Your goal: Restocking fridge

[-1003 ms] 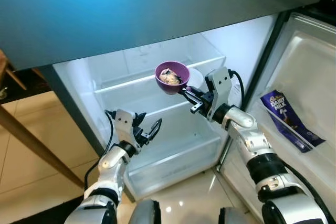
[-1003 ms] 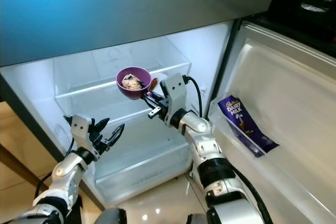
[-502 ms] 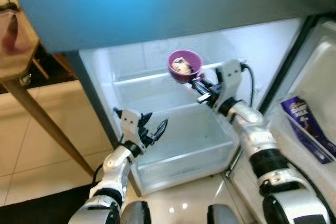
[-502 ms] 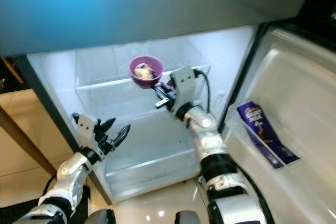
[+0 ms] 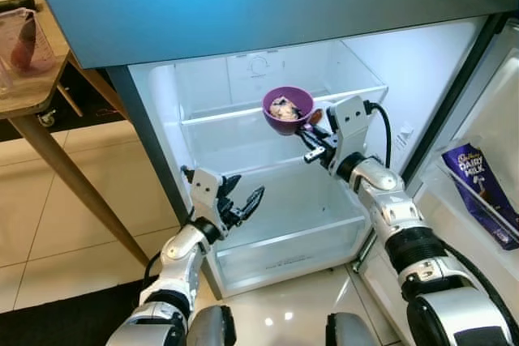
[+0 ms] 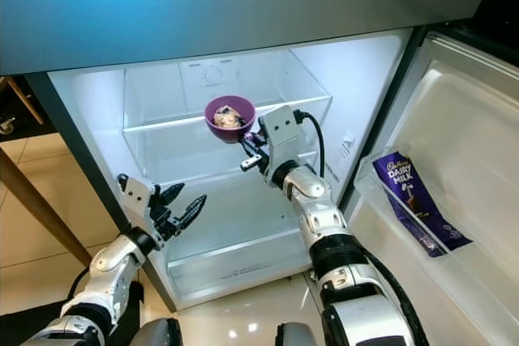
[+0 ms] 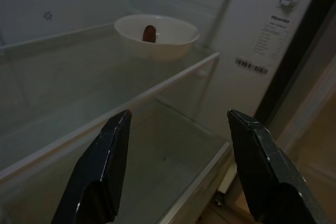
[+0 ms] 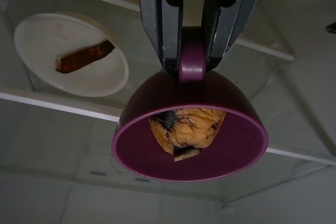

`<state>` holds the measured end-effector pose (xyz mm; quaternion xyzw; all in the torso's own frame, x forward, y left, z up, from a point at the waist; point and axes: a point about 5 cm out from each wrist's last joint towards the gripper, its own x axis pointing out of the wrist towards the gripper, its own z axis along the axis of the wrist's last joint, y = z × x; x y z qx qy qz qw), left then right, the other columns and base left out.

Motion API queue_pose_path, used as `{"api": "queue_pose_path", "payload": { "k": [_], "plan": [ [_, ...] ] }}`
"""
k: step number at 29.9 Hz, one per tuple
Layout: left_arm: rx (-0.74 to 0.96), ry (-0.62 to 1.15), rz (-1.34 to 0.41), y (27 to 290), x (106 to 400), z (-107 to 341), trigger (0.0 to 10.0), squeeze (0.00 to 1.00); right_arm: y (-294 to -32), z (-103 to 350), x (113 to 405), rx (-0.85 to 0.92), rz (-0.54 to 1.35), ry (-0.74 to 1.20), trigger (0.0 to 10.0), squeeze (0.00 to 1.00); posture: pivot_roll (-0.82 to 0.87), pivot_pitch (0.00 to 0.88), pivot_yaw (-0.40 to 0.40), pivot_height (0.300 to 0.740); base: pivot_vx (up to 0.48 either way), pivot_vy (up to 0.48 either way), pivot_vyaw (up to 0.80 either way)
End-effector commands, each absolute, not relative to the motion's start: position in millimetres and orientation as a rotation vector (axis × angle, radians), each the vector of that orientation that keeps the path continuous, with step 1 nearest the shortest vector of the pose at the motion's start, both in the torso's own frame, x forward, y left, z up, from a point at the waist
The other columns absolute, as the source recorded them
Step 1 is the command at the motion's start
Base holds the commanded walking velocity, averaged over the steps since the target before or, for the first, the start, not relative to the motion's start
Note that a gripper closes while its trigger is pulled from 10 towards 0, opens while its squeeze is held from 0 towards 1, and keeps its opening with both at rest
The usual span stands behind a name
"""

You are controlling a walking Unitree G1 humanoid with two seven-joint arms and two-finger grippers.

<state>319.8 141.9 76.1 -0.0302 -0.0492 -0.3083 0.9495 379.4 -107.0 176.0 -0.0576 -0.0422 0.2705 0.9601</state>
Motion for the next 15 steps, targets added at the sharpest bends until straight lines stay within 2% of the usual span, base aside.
{"api": "queue_pose_path", "payload": {
  "k": [1, 4, 15],
  "plan": [
    [-0.071, -0.103, -0.647, 139.0, 318.4, 76.0, 10.0, 0.00, -107.8, 191.0, 381.8, -0.110, 0.572, -0.132, 10.0, 0.00, -0.03, 0.067, -0.008, 0.601, 0.000, 0.000, 0.00],
    [-0.076, -0.137, -0.669, 135.9, 320.1, 82.3, 10.0, 0.00, -109.5, 200.5, 379.2, -0.145, 0.644, -0.166, 10.0, 0.00, -0.03, 0.072, -0.011, 0.601, 0.000, 0.000, 0.00],
    [-0.081, -0.288, -0.728, 123.1, 324.2, 111.8, 10.0, 0.00, -142.4, 220.5, 399.1, -0.206, 0.455, -0.121, 10.0, 0.00, -0.02, 0.110, -0.021, 0.601, 0.000, 0.000, 0.00]
  ]
}}
